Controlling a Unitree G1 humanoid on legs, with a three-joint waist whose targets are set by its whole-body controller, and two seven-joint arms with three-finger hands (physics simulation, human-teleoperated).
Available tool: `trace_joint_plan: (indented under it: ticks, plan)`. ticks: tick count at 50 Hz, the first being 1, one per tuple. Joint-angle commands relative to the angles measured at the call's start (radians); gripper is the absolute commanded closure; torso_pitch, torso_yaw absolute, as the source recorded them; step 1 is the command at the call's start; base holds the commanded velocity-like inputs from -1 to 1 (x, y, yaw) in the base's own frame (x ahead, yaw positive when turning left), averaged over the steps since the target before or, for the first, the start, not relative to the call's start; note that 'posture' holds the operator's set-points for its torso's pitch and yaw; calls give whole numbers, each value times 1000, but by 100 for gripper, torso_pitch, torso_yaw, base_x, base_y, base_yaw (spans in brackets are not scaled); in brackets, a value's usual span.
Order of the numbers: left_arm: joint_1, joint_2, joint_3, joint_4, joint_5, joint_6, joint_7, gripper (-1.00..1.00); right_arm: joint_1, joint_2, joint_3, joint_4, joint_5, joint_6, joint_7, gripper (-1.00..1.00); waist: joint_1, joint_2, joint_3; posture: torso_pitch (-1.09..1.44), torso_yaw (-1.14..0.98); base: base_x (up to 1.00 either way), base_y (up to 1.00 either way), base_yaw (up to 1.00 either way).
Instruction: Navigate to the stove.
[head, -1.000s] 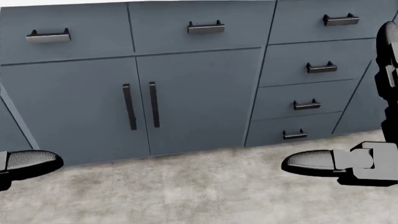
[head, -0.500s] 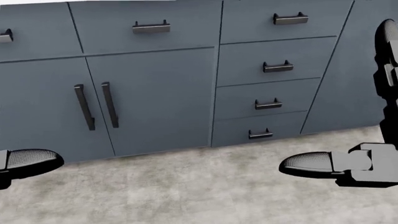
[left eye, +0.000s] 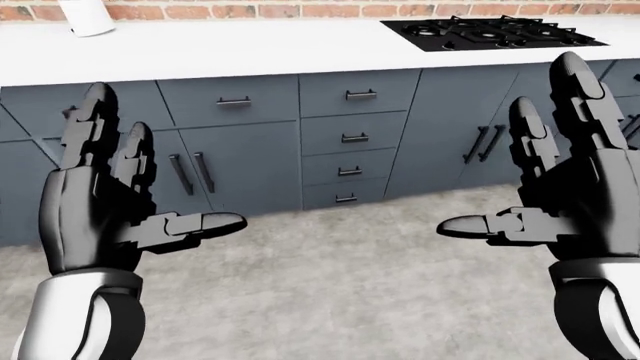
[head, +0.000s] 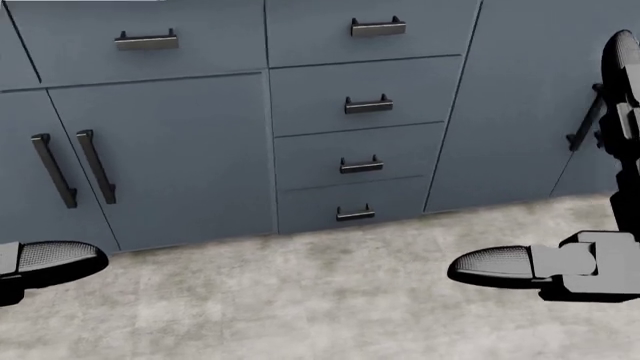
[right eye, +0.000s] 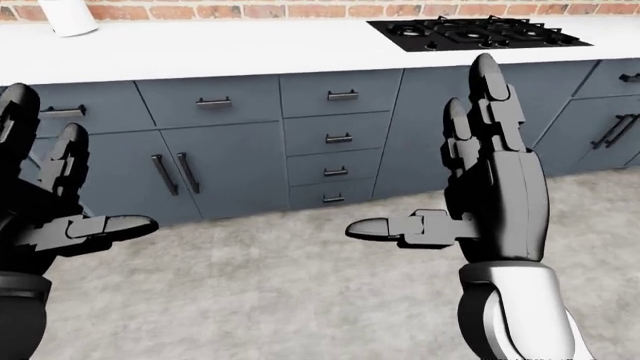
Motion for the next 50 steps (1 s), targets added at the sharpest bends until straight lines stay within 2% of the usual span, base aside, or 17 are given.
trace_joint_plan:
  ticks: [1, 3, 12, 14, 19, 22, 24, 26, 27, 28, 37, 40, 42, 44, 46, 49, 50]
  plan:
    - [-11, 1, -2, -18, 1, -19, -6, -100, -10, -16, -23, -5, 3, -18, -11, -100, 1, -25, -28, 0, 0, 0, -55, 0]
    - [-10, -2, 5, -18, 5, -17, -13, -100, -7, -7, -11, -5, -16, -19, -5, -100, -6, -2, 3, 0, 0, 0, -56, 0]
    - [-3, -15, 1, -18, 32, -22, -36, -100, -10, 11, -4, -5, -42, -13, 12, -100, -7, 81, 16, 0, 0, 0, -57, 0]
    - [-4, -16, 4, -18, 35, -20, -41, -100, -8, 13, -4, -5, -47, -14, 15, -100, -6, 119, 5, 0, 0, 0, -57, 0]
    - [-9, -18, 2, -18, 39, -16, -41, -100, -12, 11, -8, -5, -45, -10, 16, -100, 0, 115, -11, 0, 0, 2, -56, 0]
    - [-10, -14, 0, -18, 31, -16, -34, -100, -12, 10, -8, -5, -40, -11, 13, -100, 7, 85, 1, 0, 0, 5, -55, 0]
    - [-9, -11, -3, -18, 30, -18, -31, -100, -12, 18, -4, -5, -49, -9, 18, -100, 8, 49, 5, 0, 0, 5, -55, 0]
    - [-6, -9, 0, -18, 23, -20, -28, -100, -11, 15, -9, -5, -44, -10, 16, -100, -4, -55, -26, 0, 0, 5, -55, 0]
    - [-4, -9, -2, -18, 25, -23, -28, -100, -9, 14, -8, -5, -45, -12, 16, -100, -3, 5, -1, 0, 0, 5, -54, 0]
    - [-4, -6, 0, -18, 20, -22, -25, -100, -9, 11, -4, -5, -44, -14, 13, -100, -6, -5, 0, 0, 0, 6, -54, 0]
    - [-2, -24, -3, -18, 50, -22, -50, -100, -5, 11, 2, -5, -58, -18, 19, -100, -12, 72, 16, 0, 0, 6, -54, 0]
    - [-3, -28, -5, -18, 59, -20, -56, -100, -3, 12, 6, -5, -65, -22, 22, -100, -11, 118, 6, 0, 0, 11, -50, 0]
    - [-6, -25, -3, -18, 50, -18, -50, -100, -6, 16, 5, -5, -68, -20, 25, -100, 6, 89, 19, 0, 0, 32, -36, 0]
    - [0, -28, -6, -18, 59, -24, -56, -100, -1, 25, 9, -5, -83, -24, 36, -100, 10, 100, 19, 0, 0, 36, -35, 0]
    - [-6, -29, 3, -18, 53, -16, -56, -100, -3, 22, 8, -5, -79, -21, 33, -100, 15, 90, 8, 0, 0, 37, -35, 0]
    - [-3, -30, -5, -18, 61, -19, -58, -100, -2, 31, 5, -5, -87, -18, 43, -100, 23, 49, 17, 0, 0, 36, -35, 0]
    - [-7, -28, -2, -18, 54, -17, -54, -100, -5, 31, 4, -5, -86, -15, 42, -100, 21, 12, 4, 0, 0, 38, -34, 0]
